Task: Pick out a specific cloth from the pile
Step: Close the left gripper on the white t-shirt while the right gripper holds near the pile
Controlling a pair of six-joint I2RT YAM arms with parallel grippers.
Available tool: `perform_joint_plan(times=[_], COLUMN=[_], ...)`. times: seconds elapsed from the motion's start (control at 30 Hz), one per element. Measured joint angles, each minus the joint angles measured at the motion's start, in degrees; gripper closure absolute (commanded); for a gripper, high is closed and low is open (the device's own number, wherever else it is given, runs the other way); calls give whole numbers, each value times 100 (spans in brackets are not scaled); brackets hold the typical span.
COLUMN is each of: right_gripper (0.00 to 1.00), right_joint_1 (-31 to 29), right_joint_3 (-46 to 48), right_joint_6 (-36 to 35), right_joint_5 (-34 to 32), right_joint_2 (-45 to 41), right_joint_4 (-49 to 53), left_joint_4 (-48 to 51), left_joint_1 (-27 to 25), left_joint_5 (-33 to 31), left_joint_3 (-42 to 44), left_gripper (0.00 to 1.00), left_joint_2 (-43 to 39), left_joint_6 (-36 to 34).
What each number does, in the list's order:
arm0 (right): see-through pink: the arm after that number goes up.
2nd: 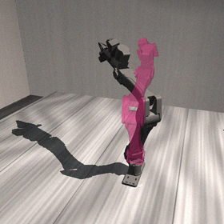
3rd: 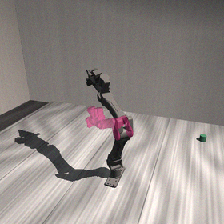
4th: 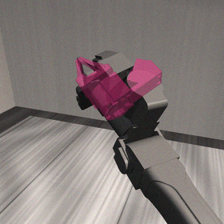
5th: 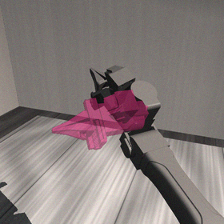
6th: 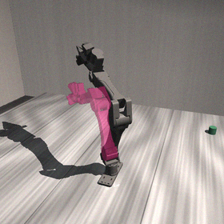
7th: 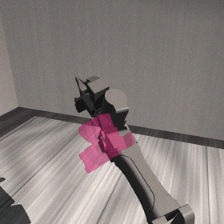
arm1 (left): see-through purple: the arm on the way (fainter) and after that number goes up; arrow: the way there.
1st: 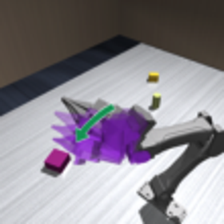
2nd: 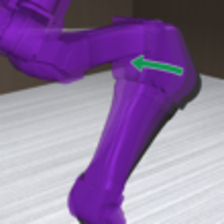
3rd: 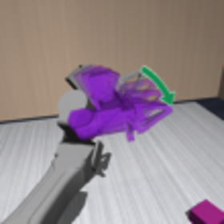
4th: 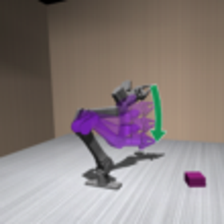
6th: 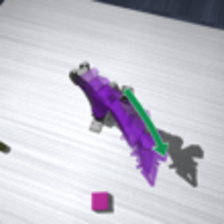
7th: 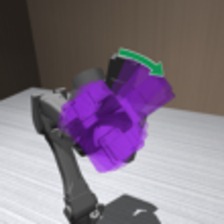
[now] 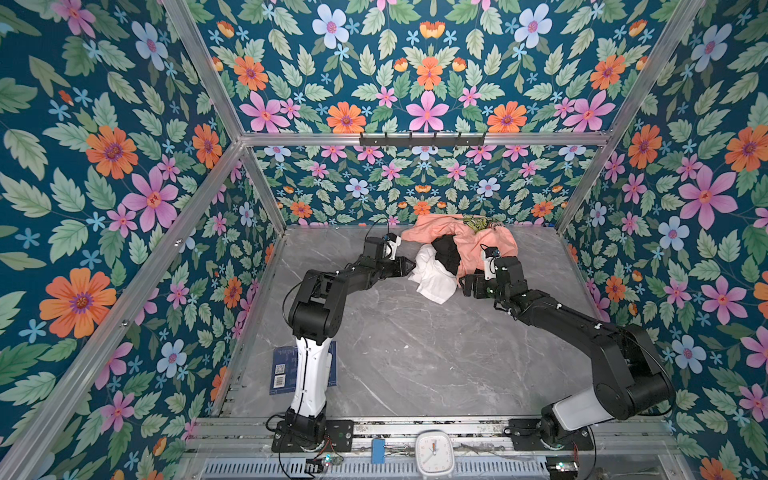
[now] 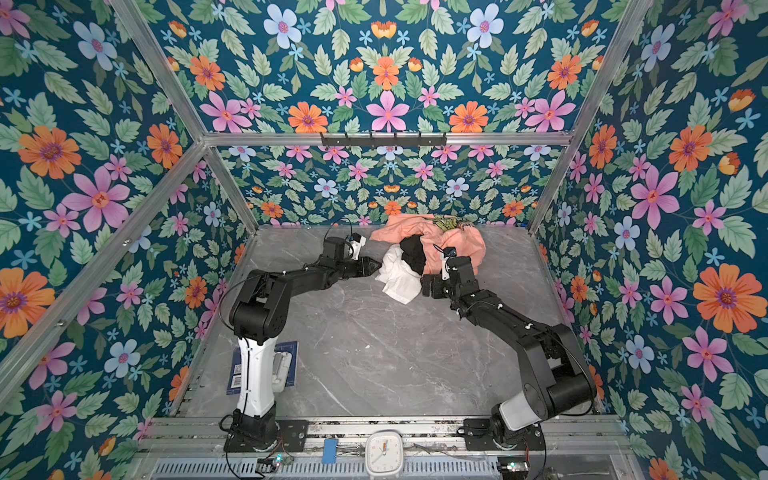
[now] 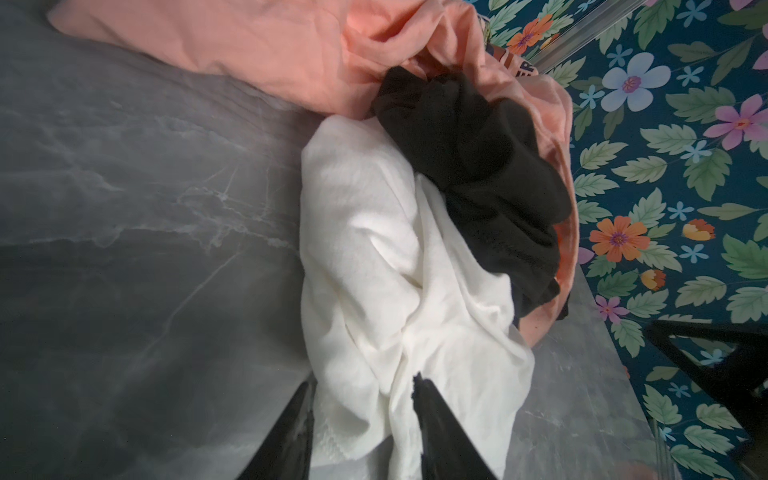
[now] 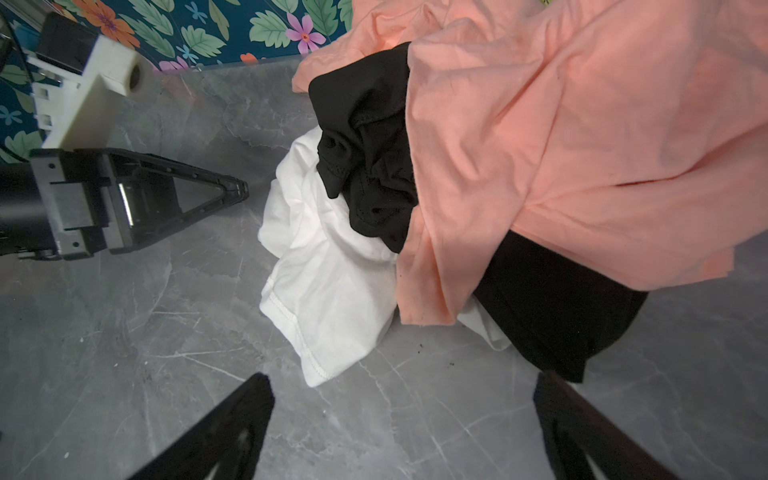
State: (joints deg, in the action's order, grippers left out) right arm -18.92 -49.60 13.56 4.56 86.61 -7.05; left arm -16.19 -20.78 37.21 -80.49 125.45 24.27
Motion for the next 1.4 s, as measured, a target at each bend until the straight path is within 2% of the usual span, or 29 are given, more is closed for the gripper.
perform_joint_plan(times=[0.2,0.33,0.67,1.0,1.13,1.4], right_gripper=[1,1,1,1,1,1], right_joint_1=[0,0,0,0,0,0], right_joint_3=[-4,-4,-2,81,98,103], right_joint_6=[118,122,127,129,144,190], right_joint_5=[83,122,122,118,116,116], right_joint_2=[22,24,24,-33,-48,-50], right_joint_4=[0,0,0,0,-7,-7], left_joint_4=[61,59,59,57,59,92], left_joint_1=[0,2,4,4,4,0], left_joint_5=[129,192,310,337,334,334], left_joint_3=[-234,-382,-505,-496,-483,-461], left_gripper=[60,70,79,97,100,100], left_joint_2=[297,428,616,590,544,332], left_joint_6=[125,229,278,295,291,291])
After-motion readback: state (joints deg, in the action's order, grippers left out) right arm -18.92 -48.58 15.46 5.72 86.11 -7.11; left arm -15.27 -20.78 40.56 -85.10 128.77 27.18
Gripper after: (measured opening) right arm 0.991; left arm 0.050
